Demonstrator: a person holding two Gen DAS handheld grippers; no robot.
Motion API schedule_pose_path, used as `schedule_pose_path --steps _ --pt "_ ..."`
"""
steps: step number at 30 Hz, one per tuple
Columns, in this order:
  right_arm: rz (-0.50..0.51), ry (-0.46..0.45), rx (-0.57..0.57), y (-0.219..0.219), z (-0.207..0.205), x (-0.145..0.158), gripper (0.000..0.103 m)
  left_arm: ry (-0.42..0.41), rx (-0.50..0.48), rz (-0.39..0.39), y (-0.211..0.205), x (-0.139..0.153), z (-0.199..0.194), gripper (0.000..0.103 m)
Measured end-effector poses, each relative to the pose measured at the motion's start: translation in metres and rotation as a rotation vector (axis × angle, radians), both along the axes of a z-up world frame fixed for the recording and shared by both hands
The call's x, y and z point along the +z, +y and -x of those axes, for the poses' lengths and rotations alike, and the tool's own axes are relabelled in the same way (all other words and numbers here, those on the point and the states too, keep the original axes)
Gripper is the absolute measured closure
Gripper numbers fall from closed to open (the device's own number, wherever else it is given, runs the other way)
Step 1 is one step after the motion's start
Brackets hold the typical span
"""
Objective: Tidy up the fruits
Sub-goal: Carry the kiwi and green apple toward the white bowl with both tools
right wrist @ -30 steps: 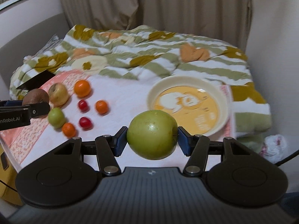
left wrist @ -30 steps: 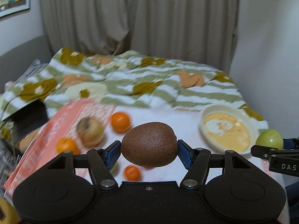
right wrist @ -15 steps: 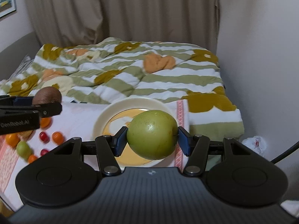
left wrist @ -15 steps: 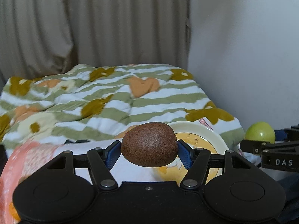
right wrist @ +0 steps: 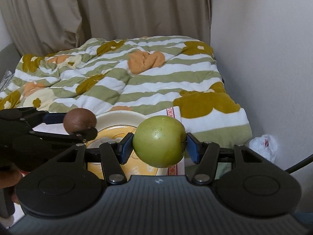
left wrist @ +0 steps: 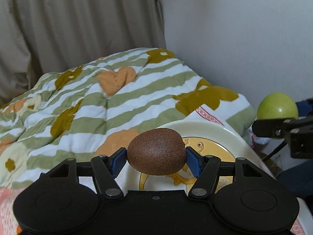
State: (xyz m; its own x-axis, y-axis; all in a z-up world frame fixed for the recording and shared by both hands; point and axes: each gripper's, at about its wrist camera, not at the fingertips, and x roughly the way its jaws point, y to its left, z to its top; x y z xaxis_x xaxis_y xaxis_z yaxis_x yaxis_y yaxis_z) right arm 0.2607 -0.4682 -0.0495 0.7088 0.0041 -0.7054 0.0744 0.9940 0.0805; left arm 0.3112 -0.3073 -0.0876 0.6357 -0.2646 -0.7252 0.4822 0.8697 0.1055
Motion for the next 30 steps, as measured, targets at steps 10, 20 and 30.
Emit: schedule_pose_path --steps 10,20,30 --pt "-0.013 0.041 -0.040 -0.013 -0.013 -0.018 0.031 -0.001 -0.087 -0.093 -0.025 -0.032 -0.012 0.034" --pt "-0.013 0.040 -0.044 -0.019 -0.014 -0.013 0.031 -0.039 -0.087 -0.099 -0.026 -0.021 -0.007 0.004" --pt "-0.006 0.040 0.040 -0.007 -0.025 -0.009 0.031 0.069 0.061 -0.038 0.012 0.002 -0.002 0.002"
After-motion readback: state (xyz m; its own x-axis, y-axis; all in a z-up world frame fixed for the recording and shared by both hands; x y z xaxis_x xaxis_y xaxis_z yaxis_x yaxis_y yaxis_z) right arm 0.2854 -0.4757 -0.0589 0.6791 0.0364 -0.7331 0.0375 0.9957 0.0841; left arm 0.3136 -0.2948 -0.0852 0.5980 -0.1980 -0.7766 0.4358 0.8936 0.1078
